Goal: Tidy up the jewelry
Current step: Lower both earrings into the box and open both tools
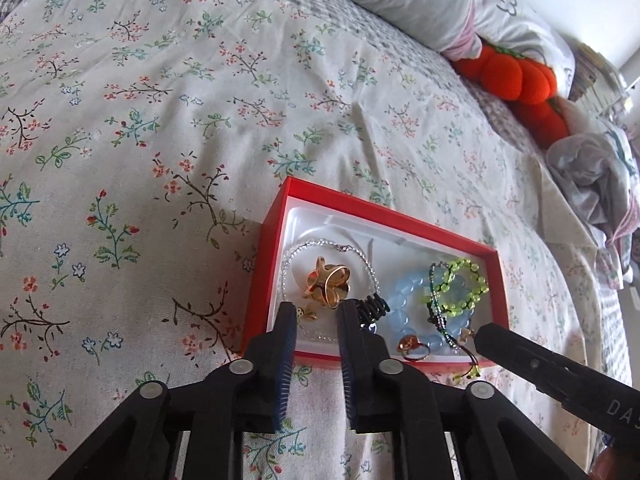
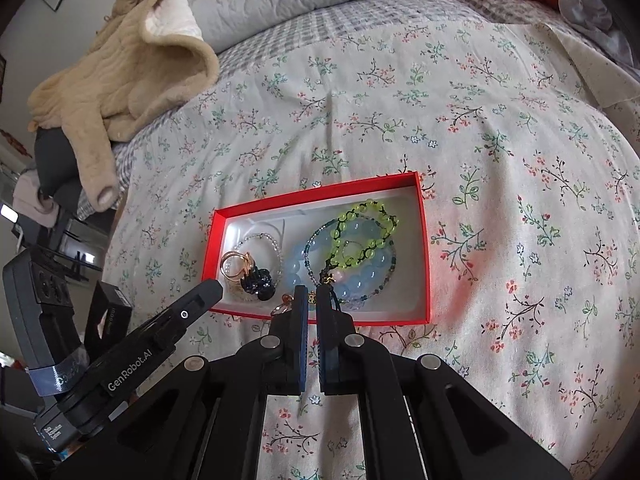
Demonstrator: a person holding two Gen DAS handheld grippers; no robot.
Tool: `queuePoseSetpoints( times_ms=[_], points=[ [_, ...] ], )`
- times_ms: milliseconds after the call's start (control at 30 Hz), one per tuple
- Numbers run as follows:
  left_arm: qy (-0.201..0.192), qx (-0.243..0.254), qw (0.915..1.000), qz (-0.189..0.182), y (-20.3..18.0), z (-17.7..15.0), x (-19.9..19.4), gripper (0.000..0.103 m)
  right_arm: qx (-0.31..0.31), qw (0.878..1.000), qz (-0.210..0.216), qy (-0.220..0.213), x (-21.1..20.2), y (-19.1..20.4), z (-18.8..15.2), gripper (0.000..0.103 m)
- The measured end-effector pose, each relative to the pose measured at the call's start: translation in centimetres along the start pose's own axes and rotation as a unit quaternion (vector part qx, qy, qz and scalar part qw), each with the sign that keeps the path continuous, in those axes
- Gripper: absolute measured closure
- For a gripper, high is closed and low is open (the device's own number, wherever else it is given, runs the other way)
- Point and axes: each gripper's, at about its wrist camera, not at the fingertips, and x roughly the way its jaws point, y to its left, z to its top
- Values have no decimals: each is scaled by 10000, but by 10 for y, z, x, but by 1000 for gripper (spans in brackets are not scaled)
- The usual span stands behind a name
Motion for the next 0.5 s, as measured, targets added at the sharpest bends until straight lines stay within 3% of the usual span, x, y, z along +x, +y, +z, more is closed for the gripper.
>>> queuePoseSetpoints(
  times_ms=[500],
  points=[
    [4, 96, 9996, 279, -1, -8, -13, 78, 33, 9996, -256, -106, 8, -3, 9, 98]
  ],
)
